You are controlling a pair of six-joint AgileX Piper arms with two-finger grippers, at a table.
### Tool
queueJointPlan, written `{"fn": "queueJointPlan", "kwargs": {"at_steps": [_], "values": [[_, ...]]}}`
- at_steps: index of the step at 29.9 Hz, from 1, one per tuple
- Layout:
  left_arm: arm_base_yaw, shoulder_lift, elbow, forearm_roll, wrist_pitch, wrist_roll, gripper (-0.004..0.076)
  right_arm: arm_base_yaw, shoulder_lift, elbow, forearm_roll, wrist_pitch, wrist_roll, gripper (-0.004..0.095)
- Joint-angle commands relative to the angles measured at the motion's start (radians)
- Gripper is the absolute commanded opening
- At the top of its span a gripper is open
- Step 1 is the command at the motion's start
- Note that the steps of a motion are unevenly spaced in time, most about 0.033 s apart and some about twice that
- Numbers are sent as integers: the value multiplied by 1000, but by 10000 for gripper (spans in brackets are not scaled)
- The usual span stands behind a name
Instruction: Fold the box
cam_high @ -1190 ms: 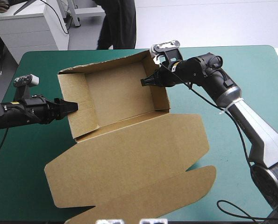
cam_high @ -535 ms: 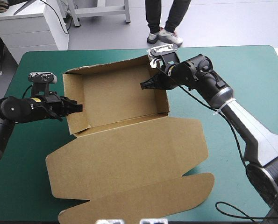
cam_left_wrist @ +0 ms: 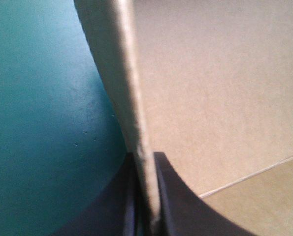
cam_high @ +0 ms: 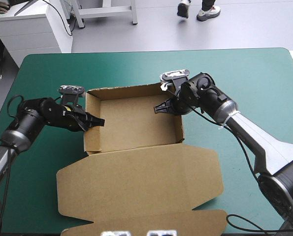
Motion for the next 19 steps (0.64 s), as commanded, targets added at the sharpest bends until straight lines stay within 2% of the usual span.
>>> {"fn": "queueJointPlan", "kwargs": {"at_steps": [1,4,9,19], "values": [[-81,15,-34,24,-68,-37,-8,22,-42,23,19,-50,23,0],[-141,59,-34,66,-78,-62,-8,22,-29,62,18,-48,94,0],[-212,128,-34,145,-83,-112,-8,22,-11,119,51,-53,103,0],[-212,170,-34,228,-62,-112,-6,22,-8,130,36,-25,97,11]]}}
